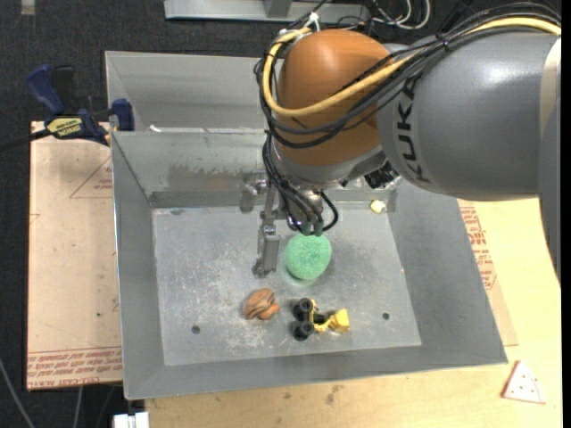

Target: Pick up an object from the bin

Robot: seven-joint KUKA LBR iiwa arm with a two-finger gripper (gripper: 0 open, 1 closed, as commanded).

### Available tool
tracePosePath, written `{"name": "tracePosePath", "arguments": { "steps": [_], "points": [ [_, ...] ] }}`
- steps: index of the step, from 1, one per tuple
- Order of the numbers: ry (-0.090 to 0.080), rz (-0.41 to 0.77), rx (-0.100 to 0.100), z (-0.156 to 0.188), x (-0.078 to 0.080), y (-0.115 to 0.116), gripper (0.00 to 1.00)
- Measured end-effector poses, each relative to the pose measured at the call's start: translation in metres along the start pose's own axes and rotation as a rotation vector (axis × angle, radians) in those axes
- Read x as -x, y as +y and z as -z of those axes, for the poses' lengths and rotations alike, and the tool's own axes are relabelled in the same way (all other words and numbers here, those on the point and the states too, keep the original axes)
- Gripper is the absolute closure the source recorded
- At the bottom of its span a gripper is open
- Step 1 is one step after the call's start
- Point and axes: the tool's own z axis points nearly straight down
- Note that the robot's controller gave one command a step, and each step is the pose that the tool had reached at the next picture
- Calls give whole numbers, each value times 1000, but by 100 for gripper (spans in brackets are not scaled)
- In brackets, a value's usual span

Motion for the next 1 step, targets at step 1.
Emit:
{"name": "tracePosePath", "arguments": {
  "steps": [1],
  "points": [
    [-7,46,2,-45,-5,-24,0]
  ]
}}
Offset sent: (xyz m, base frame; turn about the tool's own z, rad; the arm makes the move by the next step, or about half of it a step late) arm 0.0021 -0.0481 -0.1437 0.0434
